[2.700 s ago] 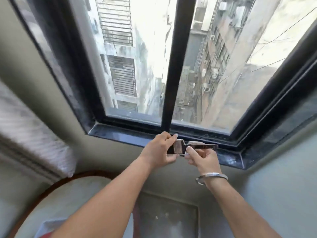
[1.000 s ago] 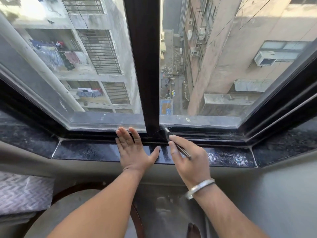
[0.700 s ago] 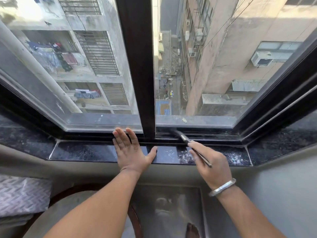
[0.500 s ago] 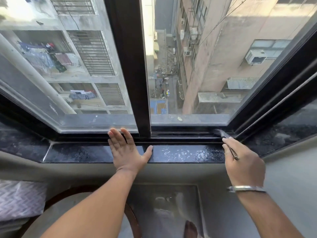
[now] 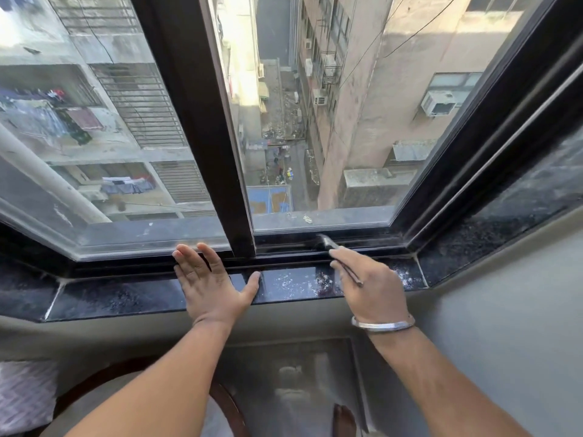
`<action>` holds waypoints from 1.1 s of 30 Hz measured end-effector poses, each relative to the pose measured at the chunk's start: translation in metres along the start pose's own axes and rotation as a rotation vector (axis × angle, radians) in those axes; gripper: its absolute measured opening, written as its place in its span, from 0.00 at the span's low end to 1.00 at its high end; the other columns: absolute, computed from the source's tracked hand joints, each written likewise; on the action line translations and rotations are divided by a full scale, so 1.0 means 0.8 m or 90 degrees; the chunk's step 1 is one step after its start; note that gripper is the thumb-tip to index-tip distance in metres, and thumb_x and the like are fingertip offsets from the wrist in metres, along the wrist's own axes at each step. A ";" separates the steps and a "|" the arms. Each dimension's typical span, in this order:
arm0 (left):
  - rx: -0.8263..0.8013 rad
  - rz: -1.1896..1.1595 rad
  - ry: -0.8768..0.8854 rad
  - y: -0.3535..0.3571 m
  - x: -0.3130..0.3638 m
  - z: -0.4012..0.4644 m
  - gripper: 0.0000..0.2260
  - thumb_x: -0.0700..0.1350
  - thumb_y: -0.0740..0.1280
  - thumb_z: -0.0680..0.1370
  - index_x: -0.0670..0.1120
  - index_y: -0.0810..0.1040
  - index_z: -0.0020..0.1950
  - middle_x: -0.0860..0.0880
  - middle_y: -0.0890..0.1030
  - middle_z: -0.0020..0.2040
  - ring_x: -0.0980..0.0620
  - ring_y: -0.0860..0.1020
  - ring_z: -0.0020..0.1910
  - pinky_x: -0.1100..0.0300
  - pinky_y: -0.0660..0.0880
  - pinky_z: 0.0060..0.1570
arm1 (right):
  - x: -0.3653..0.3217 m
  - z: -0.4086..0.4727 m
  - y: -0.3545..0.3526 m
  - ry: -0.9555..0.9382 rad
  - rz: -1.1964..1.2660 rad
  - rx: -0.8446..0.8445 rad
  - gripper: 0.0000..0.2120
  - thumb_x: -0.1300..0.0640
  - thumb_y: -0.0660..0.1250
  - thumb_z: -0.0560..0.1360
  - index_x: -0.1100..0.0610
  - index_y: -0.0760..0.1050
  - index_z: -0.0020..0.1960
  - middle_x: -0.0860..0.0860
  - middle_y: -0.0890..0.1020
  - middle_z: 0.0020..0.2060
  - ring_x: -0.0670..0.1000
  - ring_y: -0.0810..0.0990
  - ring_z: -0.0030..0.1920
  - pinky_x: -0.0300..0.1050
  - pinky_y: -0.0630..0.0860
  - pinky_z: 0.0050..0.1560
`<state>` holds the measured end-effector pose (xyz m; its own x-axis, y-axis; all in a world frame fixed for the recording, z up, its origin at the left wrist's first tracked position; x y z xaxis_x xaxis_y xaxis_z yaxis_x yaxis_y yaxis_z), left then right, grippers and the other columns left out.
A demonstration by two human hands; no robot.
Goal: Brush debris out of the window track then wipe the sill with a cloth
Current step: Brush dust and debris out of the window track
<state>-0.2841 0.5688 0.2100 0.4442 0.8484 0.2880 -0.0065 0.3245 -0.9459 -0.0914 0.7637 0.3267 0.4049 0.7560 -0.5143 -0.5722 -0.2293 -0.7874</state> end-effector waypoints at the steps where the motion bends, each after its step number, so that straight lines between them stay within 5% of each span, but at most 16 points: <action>1: 0.001 0.001 0.001 0.000 0.000 0.000 0.54 0.74 0.53 0.70 0.40 0.34 0.79 0.30 0.36 0.78 0.33 0.36 0.78 0.38 0.43 0.77 | 0.018 0.001 -0.011 0.029 -0.013 0.018 0.11 0.55 0.73 0.73 0.47 0.82 0.55 0.47 0.87 0.50 0.52 0.86 0.45 0.42 0.80 0.39; 7: -0.001 -0.001 0.002 -0.002 0.003 -0.001 0.54 0.74 0.53 0.70 0.39 0.35 0.79 0.29 0.36 0.77 0.33 0.36 0.78 0.38 0.43 0.77 | 0.089 0.010 -0.059 0.193 -0.109 0.070 0.10 0.55 0.70 0.75 0.49 0.81 0.56 0.52 0.86 0.50 0.59 0.85 0.45 0.47 0.78 0.39; 13: 0.003 -0.002 0.005 -0.004 0.004 -0.002 0.54 0.74 0.52 0.70 0.39 0.34 0.79 0.28 0.38 0.77 0.32 0.36 0.78 0.37 0.44 0.77 | -0.021 -0.021 -0.028 -0.036 -0.032 0.075 0.13 0.58 0.72 0.73 0.48 0.80 0.56 0.42 0.82 0.59 0.49 0.85 0.49 0.44 0.82 0.41; 19: 0.003 -0.007 0.008 -0.003 0.003 -0.002 0.54 0.74 0.52 0.70 0.39 0.33 0.79 0.27 0.38 0.77 0.34 0.34 0.78 0.36 0.43 0.76 | -0.092 -0.016 0.035 -0.188 0.065 -0.074 0.09 0.58 0.69 0.75 0.51 0.78 0.55 0.47 0.84 0.55 0.54 0.85 0.44 0.50 0.82 0.35; 23: 0.010 -0.017 0.009 -0.003 0.003 -0.001 0.54 0.73 0.54 0.69 0.40 0.34 0.79 0.28 0.38 0.77 0.33 0.35 0.78 0.35 0.46 0.76 | -0.046 0.000 0.032 -0.097 0.057 -0.093 0.12 0.58 0.71 0.73 0.50 0.82 0.56 0.47 0.85 0.53 0.54 0.85 0.49 0.50 0.82 0.43; 30: 0.006 -0.015 0.012 -0.005 0.004 -0.001 0.54 0.73 0.54 0.69 0.39 0.34 0.79 0.29 0.37 0.78 0.33 0.35 0.78 0.35 0.45 0.76 | 0.081 -0.019 -0.049 0.152 -0.036 0.091 0.12 0.59 0.71 0.74 0.49 0.81 0.57 0.48 0.85 0.56 0.50 0.84 0.55 0.42 0.78 0.50; 33: 0.008 -0.016 0.012 -0.006 0.005 -0.002 0.54 0.73 0.54 0.69 0.39 0.34 0.79 0.28 0.39 0.77 0.33 0.36 0.78 0.35 0.46 0.76 | 0.074 -0.028 -0.062 0.113 -0.034 0.140 0.11 0.60 0.70 0.75 0.54 0.81 0.57 0.51 0.85 0.54 0.52 0.84 0.55 0.41 0.75 0.54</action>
<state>-0.2807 0.5696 0.2155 0.4617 0.8317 0.3082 -0.0071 0.3510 -0.9364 -0.0233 0.8058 0.3276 0.5461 0.6401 -0.5404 -0.6794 -0.0389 -0.7327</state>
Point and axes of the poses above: each hand's wrist, its own z-axis towards the middle knuckle, its own y-axis out of the palm, x = y × z, the point moved 3 cm from there along z, towards the middle knuckle
